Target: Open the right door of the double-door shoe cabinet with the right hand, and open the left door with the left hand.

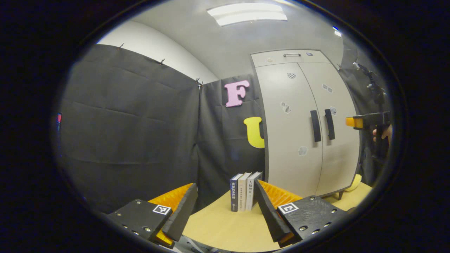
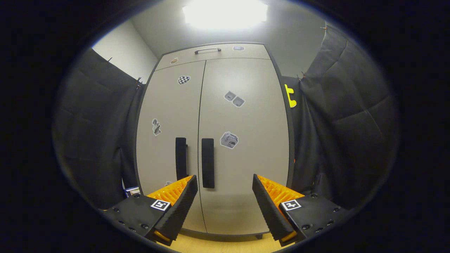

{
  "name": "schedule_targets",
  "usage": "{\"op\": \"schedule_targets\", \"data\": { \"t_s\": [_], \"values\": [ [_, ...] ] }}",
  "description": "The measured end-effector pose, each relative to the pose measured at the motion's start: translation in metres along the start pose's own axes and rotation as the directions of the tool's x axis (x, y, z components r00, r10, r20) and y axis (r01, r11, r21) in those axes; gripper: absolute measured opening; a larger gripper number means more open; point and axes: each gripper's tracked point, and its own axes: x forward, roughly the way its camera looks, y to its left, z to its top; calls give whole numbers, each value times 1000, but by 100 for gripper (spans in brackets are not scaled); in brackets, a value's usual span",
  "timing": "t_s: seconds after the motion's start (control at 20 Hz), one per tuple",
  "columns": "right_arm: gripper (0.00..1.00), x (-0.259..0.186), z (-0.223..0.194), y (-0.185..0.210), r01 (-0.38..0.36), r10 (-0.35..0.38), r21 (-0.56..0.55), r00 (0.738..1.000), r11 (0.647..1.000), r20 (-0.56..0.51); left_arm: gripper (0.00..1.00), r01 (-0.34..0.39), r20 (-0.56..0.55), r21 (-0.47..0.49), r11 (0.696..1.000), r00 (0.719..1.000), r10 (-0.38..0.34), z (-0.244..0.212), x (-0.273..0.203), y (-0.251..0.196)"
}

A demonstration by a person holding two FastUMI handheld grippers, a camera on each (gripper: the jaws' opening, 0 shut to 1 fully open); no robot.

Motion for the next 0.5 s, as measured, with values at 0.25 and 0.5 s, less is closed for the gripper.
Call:
{"op": "schedule_targets", "data": {
  "t_s": [0.25, 0.5],
  "values": [
    [98, 35, 10, 16, -17, 17, 36, 1000, 999, -14, 94, -32, -26, 0, 999, 999, 32, -9, -7, 14],
    [98, 74, 4, 28, -27, 29, 35, 998, 999, -61, 94, -63, -31, 10, 998, 998, 63, -11, -10, 28]
  ]
}}
